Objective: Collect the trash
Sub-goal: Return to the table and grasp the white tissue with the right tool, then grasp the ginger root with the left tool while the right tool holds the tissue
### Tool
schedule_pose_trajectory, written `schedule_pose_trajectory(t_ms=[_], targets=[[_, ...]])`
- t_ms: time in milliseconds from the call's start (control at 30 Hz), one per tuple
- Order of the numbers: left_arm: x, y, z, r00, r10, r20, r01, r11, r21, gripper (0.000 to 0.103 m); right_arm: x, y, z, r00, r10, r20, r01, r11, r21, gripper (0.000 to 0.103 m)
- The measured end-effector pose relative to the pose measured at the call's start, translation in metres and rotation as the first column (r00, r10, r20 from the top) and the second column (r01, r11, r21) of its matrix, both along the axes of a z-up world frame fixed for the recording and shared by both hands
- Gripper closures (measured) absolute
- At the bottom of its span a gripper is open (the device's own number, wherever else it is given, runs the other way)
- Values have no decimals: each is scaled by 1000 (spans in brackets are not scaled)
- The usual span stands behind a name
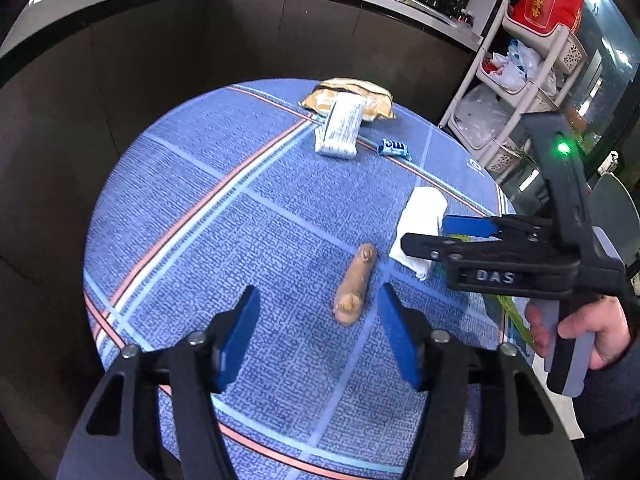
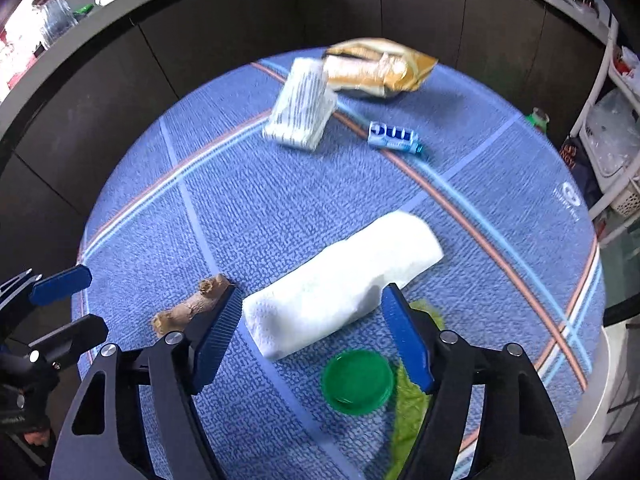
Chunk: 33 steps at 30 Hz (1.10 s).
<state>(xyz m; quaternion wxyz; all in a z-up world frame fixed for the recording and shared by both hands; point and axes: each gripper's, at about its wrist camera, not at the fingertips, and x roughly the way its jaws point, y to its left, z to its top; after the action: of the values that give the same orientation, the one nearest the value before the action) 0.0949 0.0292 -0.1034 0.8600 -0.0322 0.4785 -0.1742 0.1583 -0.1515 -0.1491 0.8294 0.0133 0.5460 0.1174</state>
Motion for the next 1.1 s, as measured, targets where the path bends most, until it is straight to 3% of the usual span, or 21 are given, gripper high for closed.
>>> schedule_pose_trajectory(t_ms=[233, 367, 467, 633, 867, 1100], targets=[[5, 1, -10, 1000, -12, -29, 11, 999, -38, 44, 13, 4, -5, 1000, -30, -3, 29, 999, -35, 35], [7, -6, -15, 998, -46, -43, 43, 998, -51, 44, 16, 9, -3, 1000, 0, 27, 1, 998, -67, 80], [10, -17, -20, 995, -82, -49, 80, 996, -50, 51, 11, 7, 4, 999, 9, 51, -7, 999, -52, 88], [22, -36, -34, 989, -119, -84, 118, 993, -26, 64, -7, -3, 22, 995, 13, 97, -10, 999, -34, 88], [31, -48, -37, 988, -137, -76, 139, 990, 21, 71, -23, -17, 34, 993, -4, 116, 3, 1000, 7, 88], [28, -56, -39, 989, -144, -39, 147, 986, 75, 70, -32, -24, 36, 992, -25, 120, 20, 999, 45, 88]])
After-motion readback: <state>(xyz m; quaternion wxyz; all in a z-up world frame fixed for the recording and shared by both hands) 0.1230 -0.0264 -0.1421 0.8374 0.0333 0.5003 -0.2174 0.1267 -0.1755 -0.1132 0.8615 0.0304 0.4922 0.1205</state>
